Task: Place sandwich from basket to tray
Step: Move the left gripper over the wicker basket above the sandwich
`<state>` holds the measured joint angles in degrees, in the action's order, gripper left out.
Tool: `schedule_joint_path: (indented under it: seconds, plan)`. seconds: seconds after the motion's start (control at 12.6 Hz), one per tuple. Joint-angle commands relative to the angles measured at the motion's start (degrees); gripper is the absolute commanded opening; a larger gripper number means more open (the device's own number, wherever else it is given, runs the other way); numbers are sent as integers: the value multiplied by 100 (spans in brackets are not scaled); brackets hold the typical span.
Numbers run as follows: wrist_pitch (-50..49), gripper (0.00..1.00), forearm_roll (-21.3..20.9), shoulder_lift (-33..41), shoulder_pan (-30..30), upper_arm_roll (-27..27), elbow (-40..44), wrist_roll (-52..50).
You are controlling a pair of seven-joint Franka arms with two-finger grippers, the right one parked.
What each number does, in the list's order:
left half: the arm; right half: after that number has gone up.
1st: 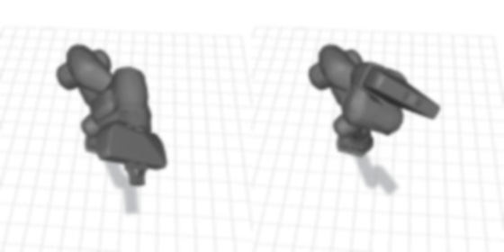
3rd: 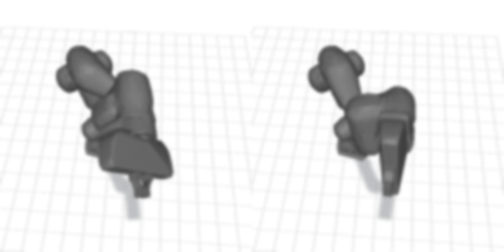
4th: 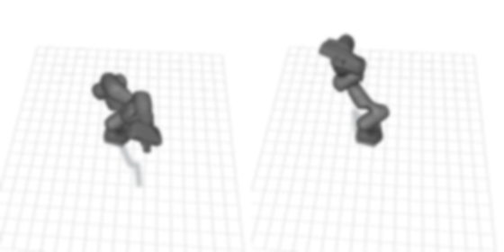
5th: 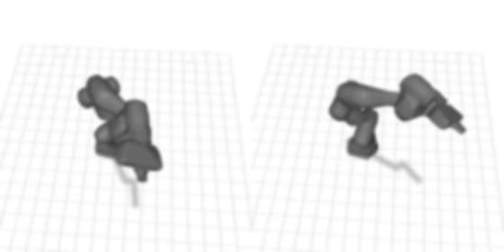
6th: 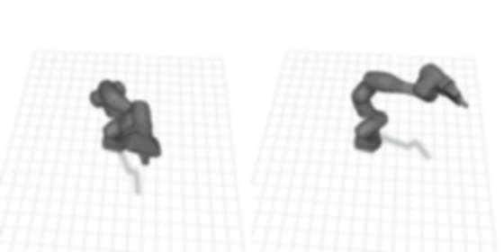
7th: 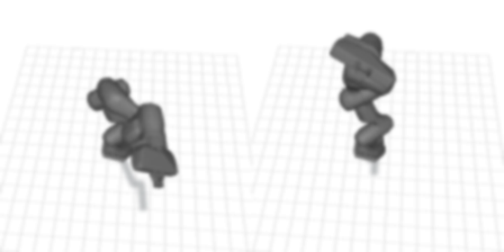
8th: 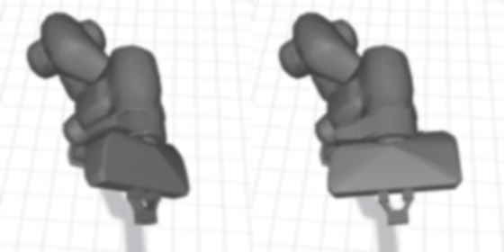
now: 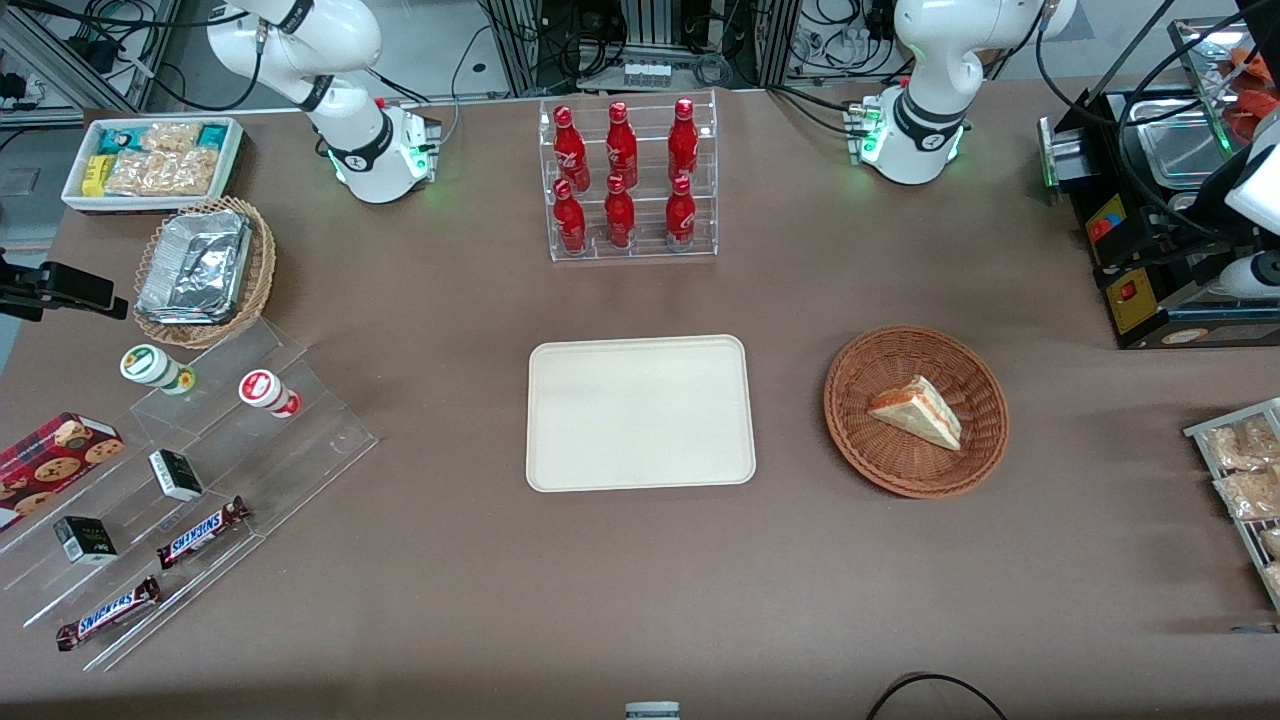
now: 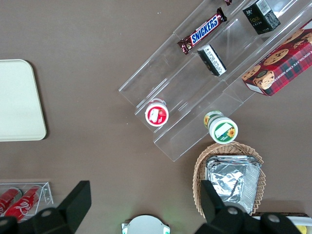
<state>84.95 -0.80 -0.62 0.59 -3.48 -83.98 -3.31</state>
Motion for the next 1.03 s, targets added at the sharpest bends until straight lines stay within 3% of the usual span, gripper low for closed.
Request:
schedule_joint_path:
  seconds: [0.0, 0.16, 0.48, 0.95]
  plan:
    - [-32, 100, 53, -8, -68, 84, 22, 197]
    - [117, 100, 116, -87, -86, 67, -274, 156]
    - [1573, 100, 71, 0, -86, -38, -1627, -422]
    - [3946, 100, 54, 27, -94, -415, -3570, -3477]
